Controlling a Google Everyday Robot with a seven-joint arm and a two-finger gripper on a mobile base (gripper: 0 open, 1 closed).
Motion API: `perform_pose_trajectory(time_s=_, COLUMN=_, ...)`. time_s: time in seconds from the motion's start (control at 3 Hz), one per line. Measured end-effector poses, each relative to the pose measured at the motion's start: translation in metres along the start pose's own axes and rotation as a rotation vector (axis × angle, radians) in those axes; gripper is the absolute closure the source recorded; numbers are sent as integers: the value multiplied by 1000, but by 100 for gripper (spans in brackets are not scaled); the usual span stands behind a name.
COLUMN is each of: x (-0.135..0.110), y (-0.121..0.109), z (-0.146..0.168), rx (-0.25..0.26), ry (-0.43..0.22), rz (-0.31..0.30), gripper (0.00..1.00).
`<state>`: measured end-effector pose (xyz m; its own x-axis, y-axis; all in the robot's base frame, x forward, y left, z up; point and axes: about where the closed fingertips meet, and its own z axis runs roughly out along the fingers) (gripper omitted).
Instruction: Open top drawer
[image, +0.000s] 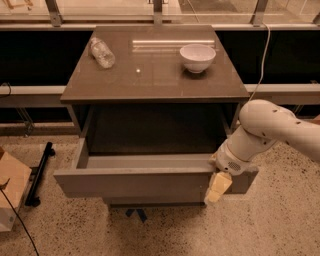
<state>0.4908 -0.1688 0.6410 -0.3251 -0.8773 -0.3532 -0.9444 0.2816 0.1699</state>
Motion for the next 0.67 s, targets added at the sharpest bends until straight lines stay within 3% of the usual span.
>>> perform_pose_trajectory(time_s=0.33, x=0, y=0, z=0, rx=0, ry=0, rz=0, gripper=39)
perform_pose_trajectory(time_s=0.67, x=10, y=18, z=1, rx=-32, ry=0, rz=18, gripper=64)
